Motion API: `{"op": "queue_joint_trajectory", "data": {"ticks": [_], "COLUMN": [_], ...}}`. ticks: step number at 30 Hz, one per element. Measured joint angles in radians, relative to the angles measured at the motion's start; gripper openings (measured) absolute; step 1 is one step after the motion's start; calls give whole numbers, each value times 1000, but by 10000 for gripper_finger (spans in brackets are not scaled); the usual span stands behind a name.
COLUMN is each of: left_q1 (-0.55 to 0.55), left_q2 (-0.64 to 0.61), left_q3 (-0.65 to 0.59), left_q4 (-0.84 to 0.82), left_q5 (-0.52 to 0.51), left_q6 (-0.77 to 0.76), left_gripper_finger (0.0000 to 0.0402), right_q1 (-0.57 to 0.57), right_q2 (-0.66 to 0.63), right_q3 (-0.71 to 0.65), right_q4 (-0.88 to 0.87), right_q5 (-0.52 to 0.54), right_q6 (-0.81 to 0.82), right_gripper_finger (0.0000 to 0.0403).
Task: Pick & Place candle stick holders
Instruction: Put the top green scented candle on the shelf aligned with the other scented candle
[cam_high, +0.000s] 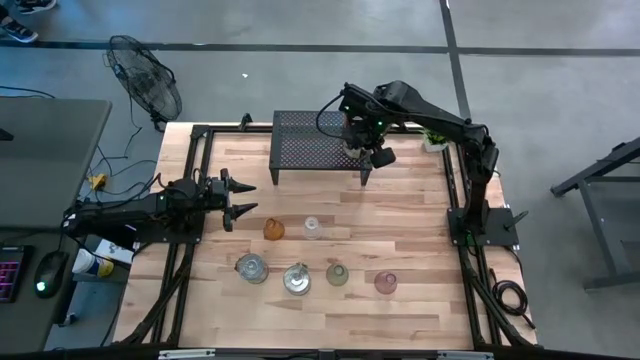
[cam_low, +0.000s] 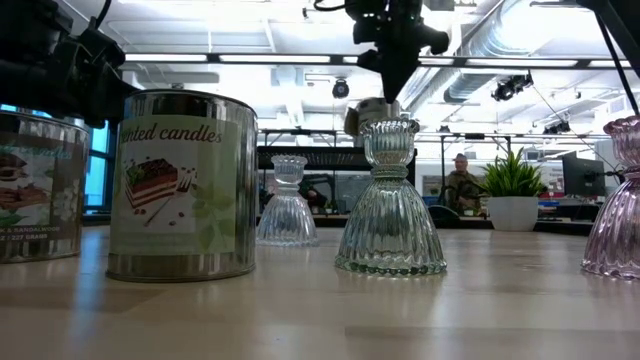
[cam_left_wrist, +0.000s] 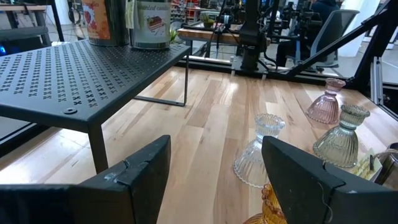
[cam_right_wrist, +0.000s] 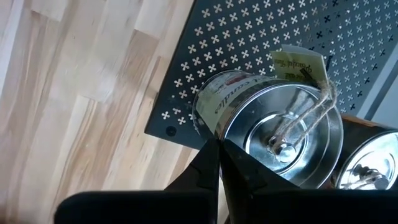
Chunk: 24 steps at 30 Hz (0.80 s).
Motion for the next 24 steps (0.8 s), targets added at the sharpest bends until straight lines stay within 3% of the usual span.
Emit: {"op": "queue_joint_trajectory", "data": {"ticks": [24], "left_q1": [0], "left_q2": [0], "left_q3": [0], "left_q4": [0], "left_q5": [0], "left_q6": [0], "left_gripper_finger": [248], "right_q1": [-11], "right_q2": [7], "right_q3": [0], "right_q4": [0], "right_q5": [-31], "right_q6": [-10], "right_gripper_finger": [0]}}
